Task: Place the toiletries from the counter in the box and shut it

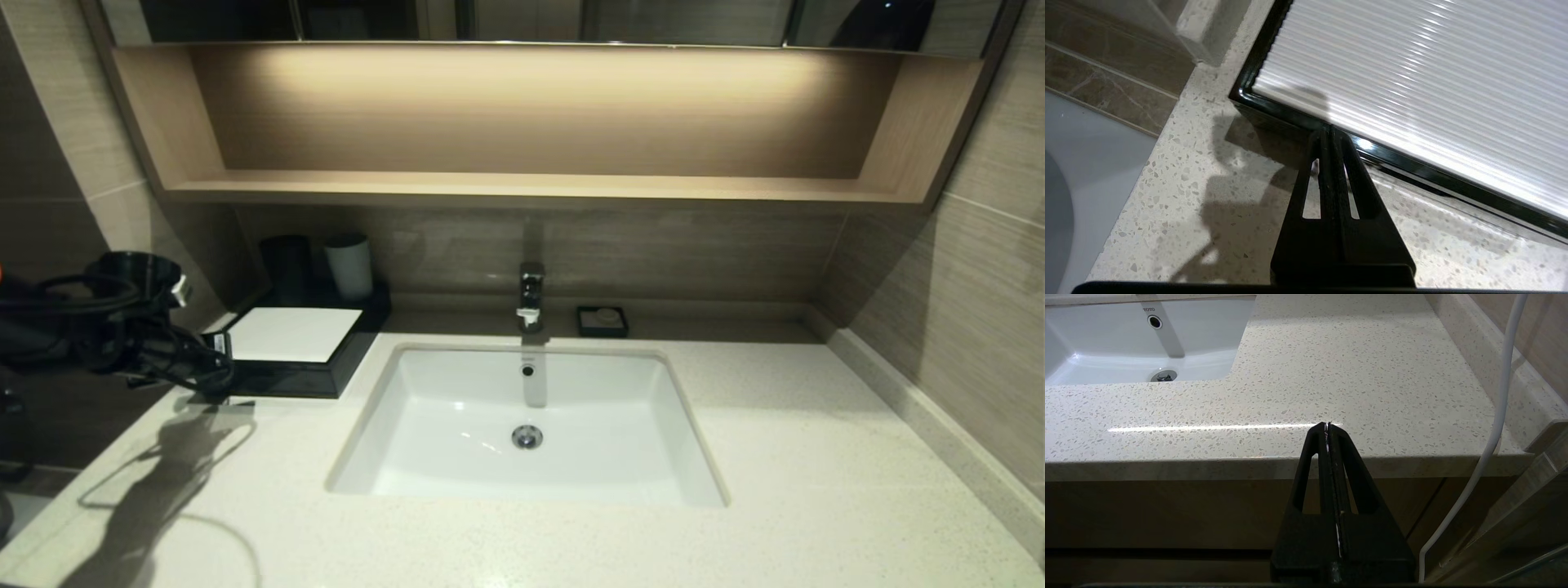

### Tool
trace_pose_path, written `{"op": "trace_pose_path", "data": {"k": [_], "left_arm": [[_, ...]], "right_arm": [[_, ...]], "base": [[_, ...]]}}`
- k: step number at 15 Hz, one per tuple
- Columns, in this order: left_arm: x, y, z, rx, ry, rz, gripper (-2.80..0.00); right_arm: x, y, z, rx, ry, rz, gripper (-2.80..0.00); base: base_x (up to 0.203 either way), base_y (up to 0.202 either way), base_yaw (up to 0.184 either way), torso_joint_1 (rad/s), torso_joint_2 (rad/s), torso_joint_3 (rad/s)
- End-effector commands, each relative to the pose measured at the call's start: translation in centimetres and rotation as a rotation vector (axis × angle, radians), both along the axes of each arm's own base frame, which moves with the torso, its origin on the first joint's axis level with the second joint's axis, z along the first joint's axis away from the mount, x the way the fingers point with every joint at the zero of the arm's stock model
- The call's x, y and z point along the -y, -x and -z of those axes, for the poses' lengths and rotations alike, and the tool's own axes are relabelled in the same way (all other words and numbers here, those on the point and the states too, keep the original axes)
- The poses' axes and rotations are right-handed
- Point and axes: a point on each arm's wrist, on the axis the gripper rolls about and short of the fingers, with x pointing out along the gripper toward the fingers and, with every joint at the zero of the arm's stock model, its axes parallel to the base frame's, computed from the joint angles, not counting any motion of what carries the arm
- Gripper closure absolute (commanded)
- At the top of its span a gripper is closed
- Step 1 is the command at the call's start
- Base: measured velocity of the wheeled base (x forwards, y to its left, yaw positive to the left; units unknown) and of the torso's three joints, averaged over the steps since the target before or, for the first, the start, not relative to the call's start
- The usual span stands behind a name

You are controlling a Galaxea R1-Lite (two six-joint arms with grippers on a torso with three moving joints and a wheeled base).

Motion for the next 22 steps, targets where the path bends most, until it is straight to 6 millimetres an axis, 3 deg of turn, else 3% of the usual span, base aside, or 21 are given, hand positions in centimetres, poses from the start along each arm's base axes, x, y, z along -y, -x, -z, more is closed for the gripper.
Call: {"op": "trace_pose_path", "data": {"k": [1,10,14,19,22], "left_arm": [[0.4,2.3,-2.4,0.002,-0.004,-0.005,0.00],[4.2,15.3,-11.1,-0.206,0.057,0.009,0.00],[5.1,18.9,-12.2,-0.290,0.073,0.017,0.00],[8.3,22.9,-13.0,-0.430,0.077,0.177,0.00],[9.5,27.0,-13.9,-0.391,0.061,0.249,0.00]], "right_arm": [[0.0,0.0,0.0,-0.002,0.000,-0.001,0.00],[0.0,0.0,0.0,-0.002,0.000,0.000,0.00],[0.0,0.0,0.0,-0.002,0.000,-0.001,0.00],[0.0,0.0,0.0,-0.002,0.000,-0.001,0.00],[0.0,0.0,0.0,-0.001,0.000,0.000,0.00]], "base": [[0.000,0.000,0.000,0.000,0.00,0.000],[0.000,0.000,0.000,0.000,0.00,0.000],[0.000,0.000,0.000,0.000,0.00,0.000],[0.000,0.000,0.000,0.000,0.00,0.000],[0.000,0.000,0.000,0.000,0.00,0.000]]}}
